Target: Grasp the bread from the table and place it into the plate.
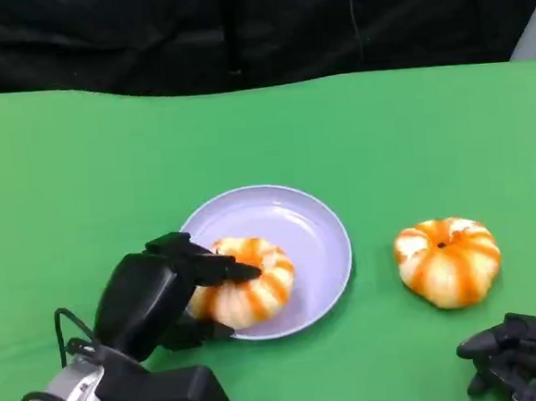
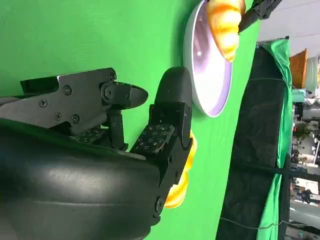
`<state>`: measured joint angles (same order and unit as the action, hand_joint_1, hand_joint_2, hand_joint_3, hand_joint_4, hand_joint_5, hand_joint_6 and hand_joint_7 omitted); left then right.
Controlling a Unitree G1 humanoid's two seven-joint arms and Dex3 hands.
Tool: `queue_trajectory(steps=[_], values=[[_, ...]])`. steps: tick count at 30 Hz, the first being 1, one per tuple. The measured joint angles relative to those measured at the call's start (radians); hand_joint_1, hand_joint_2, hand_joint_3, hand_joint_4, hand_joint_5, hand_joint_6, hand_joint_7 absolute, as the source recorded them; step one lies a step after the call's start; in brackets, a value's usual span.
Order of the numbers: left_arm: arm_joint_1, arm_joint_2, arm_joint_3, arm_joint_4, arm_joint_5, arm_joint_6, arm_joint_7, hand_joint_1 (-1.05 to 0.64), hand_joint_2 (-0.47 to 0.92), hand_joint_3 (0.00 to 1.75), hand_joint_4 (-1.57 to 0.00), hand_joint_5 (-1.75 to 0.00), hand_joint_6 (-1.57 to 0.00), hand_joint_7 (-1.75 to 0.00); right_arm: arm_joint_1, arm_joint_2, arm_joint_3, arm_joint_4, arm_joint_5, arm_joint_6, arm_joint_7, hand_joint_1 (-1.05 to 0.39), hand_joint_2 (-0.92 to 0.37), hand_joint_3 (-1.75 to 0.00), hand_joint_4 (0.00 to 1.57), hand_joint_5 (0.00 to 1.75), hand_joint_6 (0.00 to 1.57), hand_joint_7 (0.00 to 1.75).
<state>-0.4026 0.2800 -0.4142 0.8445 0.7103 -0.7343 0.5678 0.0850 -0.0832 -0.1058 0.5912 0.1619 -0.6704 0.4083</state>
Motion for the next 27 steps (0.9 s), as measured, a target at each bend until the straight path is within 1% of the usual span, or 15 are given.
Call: queue_trajectory(steps=[9,11,13,17,21,23,27], values=[[0.0,0.0,0.0,-0.018,0.0,0.01,-0.001,0.01,0.92,0.07,-0.82,-0.89,-1.14,-0.16,-0.004,0.0,-0.001,0.012,0.0,0.0,0.003,0.04,-0.92,-0.39,0.74,1.32,0.95,0.67],[0.0,0.001,0.0,-0.019,0.0,0.011,-0.002,0.01,0.92,0.06,-0.79,-0.93,-1.14,-0.15,-0.004,0.0,-0.001,0.012,0.002,0.0,0.006,0.03,-0.92,-0.39,0.75,1.33,0.95,0.67],[-0.005,0.006,0.001,-0.033,-0.002,0.022,-0.033,0.01,0.92,0.04,-0.78,-0.91,-1.14,-0.13,-0.006,0.0,-0.001,0.012,0.002,0.0,0.002,0.03,-0.92,-0.39,0.76,1.34,0.96,0.68],[-0.063,0.026,0.014,-0.045,-0.013,0.055,-0.105,0.01,0.92,0.04,-0.78,-0.9,-1.14,-0.12,-0.015,0.003,0.0,0.013,-0.007,0.001,-0.025,0.03,-0.92,-0.38,0.76,1.33,0.96,0.68],[-0.079,0.029,0.023,-0.059,-0.027,0.061,-0.111,0.01,0.92,0.04,-0.79,-0.89,-1.14,-0.11,-0.015,0.003,0.002,0.013,-0.011,0.001,-0.032,0.03,-0.92,-0.38,0.76,1.33,0.96,0.69],[-0.081,0.028,0.021,-0.055,-0.027,0.062,-0.121,-0.01,0.92,0.04,-0.78,-0.88,-1.14,-0.1,-0.015,0.003,0.002,0.014,-0.012,0.001,-0.034,0.01,-0.92,-0.37,0.77,1.33,0.96,0.69],[-0.111,0.026,0.012,-0.009,-0.026,0.072,-0.13,-0.02,0.92,0.05,-0.78,-0.87,-1.14,-0.1,-0.02,0.004,0.006,0.019,-0.016,0.001,-0.036,0.01,-0.92,-0.36,0.77,1.32,0.96,0.68]])
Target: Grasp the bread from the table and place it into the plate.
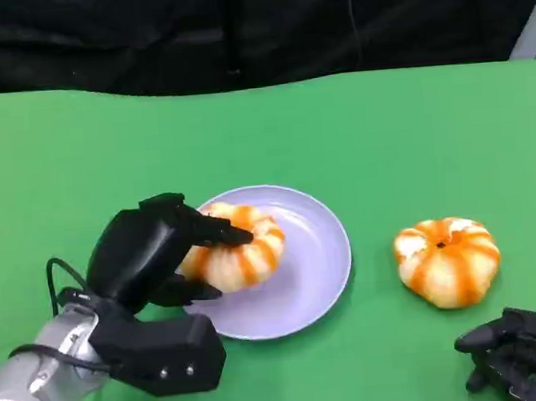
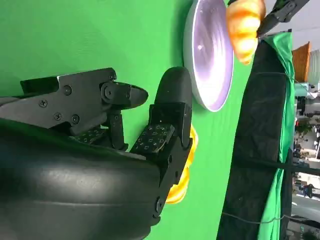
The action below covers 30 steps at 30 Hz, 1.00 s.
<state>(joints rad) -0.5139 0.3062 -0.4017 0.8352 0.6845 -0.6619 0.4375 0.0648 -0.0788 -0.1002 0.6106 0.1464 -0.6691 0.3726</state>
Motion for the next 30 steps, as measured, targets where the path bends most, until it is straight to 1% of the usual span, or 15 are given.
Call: queue_trajectory(steps=[13,21,28,30], values=[[-0.053,-0.001,-0.014,0.036,0.0,0.008,0.0,-0.06,0.92,0.05,-0.76,-0.88,-1.12,-0.07,-0.013,0.001,0.001,0.011,0.0,0.0,-0.002,0.0,-0.92,-0.34,0.78,1.32,0.96,0.68],[-0.058,-0.004,-0.022,0.049,0.0,0.01,0.0,-0.06,0.92,0.03,-0.76,-0.89,-1.13,-0.06,-0.013,0.002,0.002,0.011,-0.002,0.0,-0.012,0.03,-0.92,-0.37,0.78,1.31,0.97,0.68],[-0.061,-0.004,-0.027,0.063,0.0,0.01,0.0,-0.06,0.92,0.04,-0.76,-0.88,-1.13,-0.05,-0.013,0.002,0.002,0.013,-0.001,0.0,-0.007,0.01,-0.92,-0.34,0.78,1.31,0.97,0.67],[-0.061,-0.005,-0.028,0.064,0.0,0.01,0.001,-0.05,0.92,0.03,-0.76,-0.89,-1.13,-0.05,-0.013,0.002,0.002,0.013,-0.002,0.0,-0.007,0.03,-0.92,-0.34,0.78,1.31,0.97,0.68]])
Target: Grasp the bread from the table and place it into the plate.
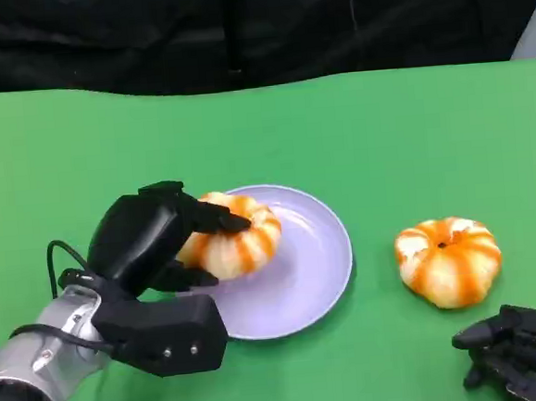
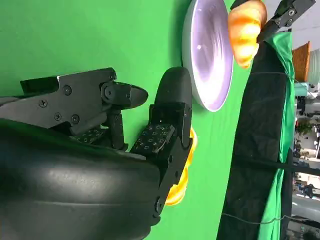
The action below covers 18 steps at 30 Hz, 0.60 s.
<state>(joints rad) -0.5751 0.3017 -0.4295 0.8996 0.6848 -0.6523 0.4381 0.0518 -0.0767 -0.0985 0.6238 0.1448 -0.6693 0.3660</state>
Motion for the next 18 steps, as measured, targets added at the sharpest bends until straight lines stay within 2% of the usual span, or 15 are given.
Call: queue_trajectory(steps=[3,18], values=[[-0.002,-0.004,-0.003,0.006,0.002,0.0,0.002,-0.04,0.92,0.03,-0.74,-0.94,-1.14,-0.05,0.0,0.0,0.0,0.0,-0.003,0.0,-0.008,0.01,-0.92,-0.34,0.79,1.31,0.97,0.67],[-0.003,-0.02,-0.007,0.025,0.016,-0.003,0.01,-0.05,0.92,0.04,-0.74,-0.94,-1.14,-0.03,-0.002,0.0,0.002,0.008,-0.004,-0.003,-0.011,0.02,-0.92,-0.34,0.78,1.3,0.97,0.66]])
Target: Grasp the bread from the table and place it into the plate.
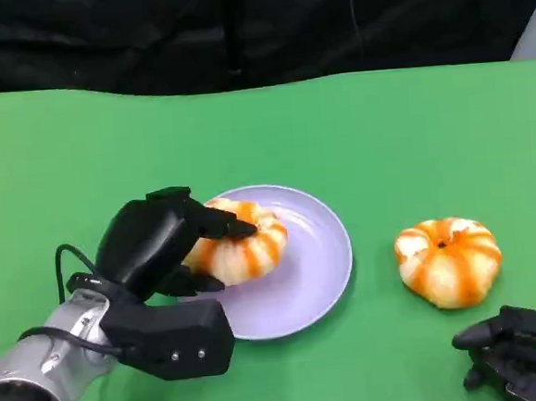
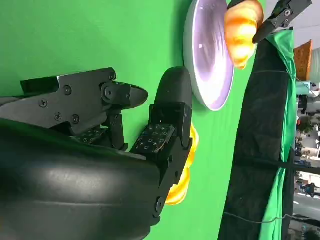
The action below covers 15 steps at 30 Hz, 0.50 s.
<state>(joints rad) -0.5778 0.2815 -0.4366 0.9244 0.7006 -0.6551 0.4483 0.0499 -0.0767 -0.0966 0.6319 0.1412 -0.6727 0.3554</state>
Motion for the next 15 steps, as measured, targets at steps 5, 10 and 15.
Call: queue_trajectory(steps=[5,10,15], values=[[0.0,0.0,0.0,0.001,0.001,0.0,0.0,-0.05,0.92,0.04,-0.74,-0.94,-1.14,-0.03,0.0,0.0,0.0,0.0,0.0,0.0,0.0,0.04,-0.92,-0.35,0.78,1.3,0.97,0.66],[0.0,0.0,0.0,0.001,0.001,0.0,0.0,-0.05,0.92,0.04,-0.74,-0.94,-1.14,-0.03,0.0,0.0,0.0,0.0,-0.001,0.001,-0.005,0.03,-0.92,-0.34,0.78,1.3,0.98,0.66],[-0.001,-0.004,0.0,0.002,0.001,0.0,0.0,-0.06,0.92,0.04,-0.73,-0.94,-1.14,-0.03,0.0,0.0,0.003,0.0,-0.003,0.001,-0.01,0.03,-0.92,-0.34,0.78,1.3,0.98,0.66]])
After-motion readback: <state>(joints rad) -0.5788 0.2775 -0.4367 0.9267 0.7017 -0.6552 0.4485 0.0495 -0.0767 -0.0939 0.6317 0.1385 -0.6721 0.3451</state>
